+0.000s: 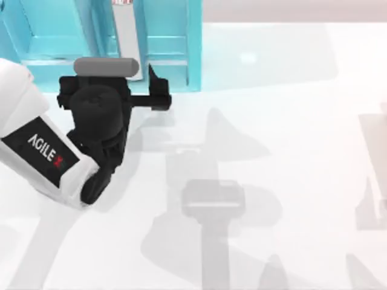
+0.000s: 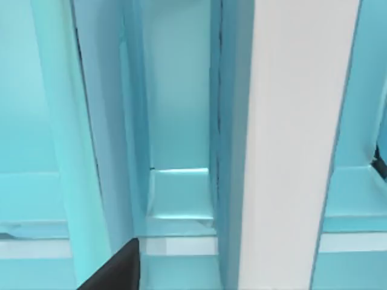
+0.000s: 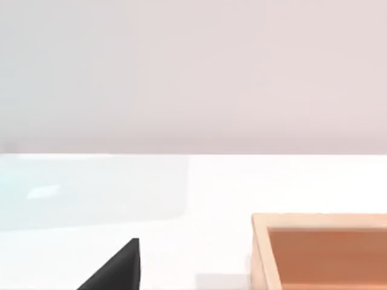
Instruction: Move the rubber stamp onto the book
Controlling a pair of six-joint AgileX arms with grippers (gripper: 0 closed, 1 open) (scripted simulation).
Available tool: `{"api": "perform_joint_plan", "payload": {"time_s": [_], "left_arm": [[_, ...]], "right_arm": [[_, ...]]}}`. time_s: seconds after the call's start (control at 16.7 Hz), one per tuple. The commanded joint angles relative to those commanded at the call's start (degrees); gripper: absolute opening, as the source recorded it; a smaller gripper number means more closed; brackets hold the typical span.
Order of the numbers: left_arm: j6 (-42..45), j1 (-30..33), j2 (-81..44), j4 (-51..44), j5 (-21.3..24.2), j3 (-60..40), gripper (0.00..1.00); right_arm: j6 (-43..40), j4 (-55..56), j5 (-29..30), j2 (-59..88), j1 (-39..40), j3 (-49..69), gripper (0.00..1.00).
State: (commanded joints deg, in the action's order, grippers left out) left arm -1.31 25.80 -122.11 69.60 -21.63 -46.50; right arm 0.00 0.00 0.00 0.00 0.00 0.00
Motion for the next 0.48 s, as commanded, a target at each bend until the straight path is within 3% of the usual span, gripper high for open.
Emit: {"api": "perform_joint_plan", "payload": {"time_s": [0.3,0.48], "left_arm": [[0.00,-0.40,-0.37,-0.45,0.29,-0.64,1.00],[0.08,-1.22,-3.37,-2.62,1.26,-6.00,1.00]], "right_arm": [[0.00,0.00,0.00,0.00,0.00,0.00,1.00],[0.00,0.00,0.00,0.00,0.00,0.00,1.00]]}}
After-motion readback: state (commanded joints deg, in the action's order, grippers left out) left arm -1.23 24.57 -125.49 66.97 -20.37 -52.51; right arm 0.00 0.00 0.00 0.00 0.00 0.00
